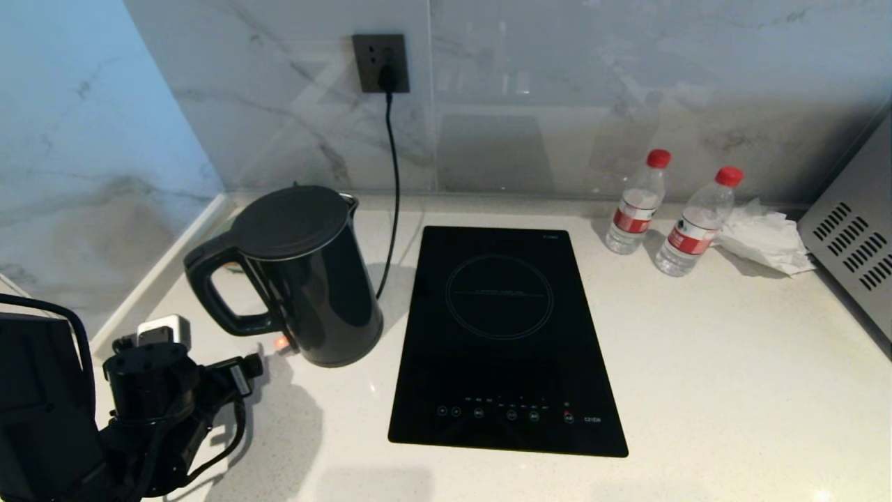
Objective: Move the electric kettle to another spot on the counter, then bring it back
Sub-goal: Finish boiling water
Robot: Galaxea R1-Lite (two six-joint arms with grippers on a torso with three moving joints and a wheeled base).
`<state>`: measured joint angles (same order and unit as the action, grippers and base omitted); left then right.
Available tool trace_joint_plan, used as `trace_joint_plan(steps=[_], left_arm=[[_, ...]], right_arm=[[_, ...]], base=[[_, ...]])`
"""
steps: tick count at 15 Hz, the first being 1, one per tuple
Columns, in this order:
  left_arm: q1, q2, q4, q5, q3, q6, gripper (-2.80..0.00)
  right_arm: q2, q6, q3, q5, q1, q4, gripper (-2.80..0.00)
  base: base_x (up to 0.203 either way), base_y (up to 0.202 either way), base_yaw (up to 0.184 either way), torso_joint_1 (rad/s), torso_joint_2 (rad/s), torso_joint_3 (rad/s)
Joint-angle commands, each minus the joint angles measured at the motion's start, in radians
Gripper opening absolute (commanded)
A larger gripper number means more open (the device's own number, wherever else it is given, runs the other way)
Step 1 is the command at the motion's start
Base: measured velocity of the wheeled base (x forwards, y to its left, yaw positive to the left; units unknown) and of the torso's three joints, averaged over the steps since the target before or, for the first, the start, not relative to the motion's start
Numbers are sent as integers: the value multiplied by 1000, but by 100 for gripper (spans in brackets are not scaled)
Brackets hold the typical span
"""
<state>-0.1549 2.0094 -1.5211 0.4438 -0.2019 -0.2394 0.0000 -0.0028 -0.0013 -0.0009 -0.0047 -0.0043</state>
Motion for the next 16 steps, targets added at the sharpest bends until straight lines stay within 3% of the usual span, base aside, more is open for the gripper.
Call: trace_joint_plan(steps=[1, 9, 16], left_arm=[[-11, 28, -9, 1, -1, -1, 0], [-70, 52, -9, 12, -17, -6, 0], [-63, 63, -9, 33, -44, -5, 0]], right_arm=[[0, 0, 0, 1, 0, 0, -280], [0, 0, 0, -1, 0, 0, -280], [0, 0, 0, -1, 0, 0, -280]], base=[[0, 0, 0, 0, 0, 0], [0, 0, 0, 0, 0, 0], [0, 0, 0, 0, 0, 0]])
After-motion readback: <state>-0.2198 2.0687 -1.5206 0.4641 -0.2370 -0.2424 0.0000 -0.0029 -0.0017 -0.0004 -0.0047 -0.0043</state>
